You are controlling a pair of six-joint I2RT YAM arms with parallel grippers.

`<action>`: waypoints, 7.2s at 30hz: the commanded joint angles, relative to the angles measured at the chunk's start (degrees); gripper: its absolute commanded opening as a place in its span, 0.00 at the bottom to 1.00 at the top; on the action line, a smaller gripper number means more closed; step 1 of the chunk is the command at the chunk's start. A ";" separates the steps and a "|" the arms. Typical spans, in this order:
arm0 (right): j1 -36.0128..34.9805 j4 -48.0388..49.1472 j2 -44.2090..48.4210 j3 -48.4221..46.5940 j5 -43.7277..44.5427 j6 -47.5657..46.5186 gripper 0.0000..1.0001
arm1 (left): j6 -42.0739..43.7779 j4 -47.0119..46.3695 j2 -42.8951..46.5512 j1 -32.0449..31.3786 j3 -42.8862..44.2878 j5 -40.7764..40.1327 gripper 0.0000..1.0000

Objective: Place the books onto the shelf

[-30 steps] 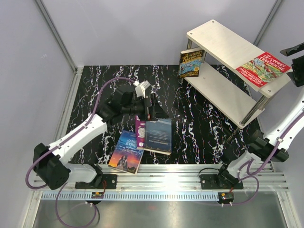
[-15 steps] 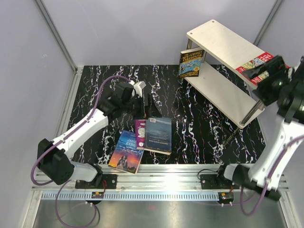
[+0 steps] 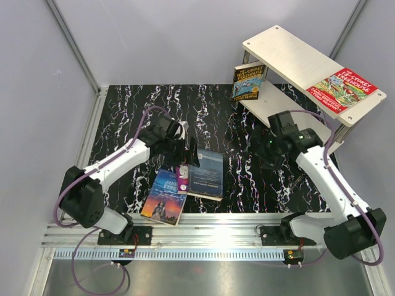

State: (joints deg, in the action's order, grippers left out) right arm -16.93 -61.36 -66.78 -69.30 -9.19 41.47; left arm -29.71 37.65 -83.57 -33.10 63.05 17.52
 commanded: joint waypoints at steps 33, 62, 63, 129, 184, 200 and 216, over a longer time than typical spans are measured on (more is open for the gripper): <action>-9.44 74.20 -40.26 30.45 -16.12 16.98 0.99 | -1.66 -16.11 -12.94 0.14 -8.02 7.44 0.93; -9.44 46.86 3.23 22.72 -16.21 12.22 1.00 | -29.80 -43.92 2.45 5.41 -0.90 32.13 0.00; -9.44 47.99 4.72 22.19 -16.99 12.66 1.00 | -34.23 -49.20 2.36 5.85 -2.13 33.27 0.00; -9.35 8.46 4.59 -42.64 27.09 -10.26 0.00 | -28.50 -33.56 9.56 5.33 3.82 29.96 0.99; 65.44 30.61 -15.40 -31.43 -28.78 24.10 0.00 | -12.03 -19.01 13.96 8.23 0.06 24.14 0.99; 65.44 22.79 -13.90 -31.06 -25.00 21.02 1.00 | -12.03 -19.37 13.43 8.40 0.06 25.37 0.99; 66.23 -24.95 -33.33 -59.48 -20.66 -7.80 1.00 | -10.54 -16.56 10.01 8.41 1.99 27.13 0.99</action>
State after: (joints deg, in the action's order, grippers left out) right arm 48.80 -74.48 -97.19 -132.94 -25.21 40.36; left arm -41.65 21.08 -72.84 -25.04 63.13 42.28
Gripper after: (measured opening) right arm 0.994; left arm 0.985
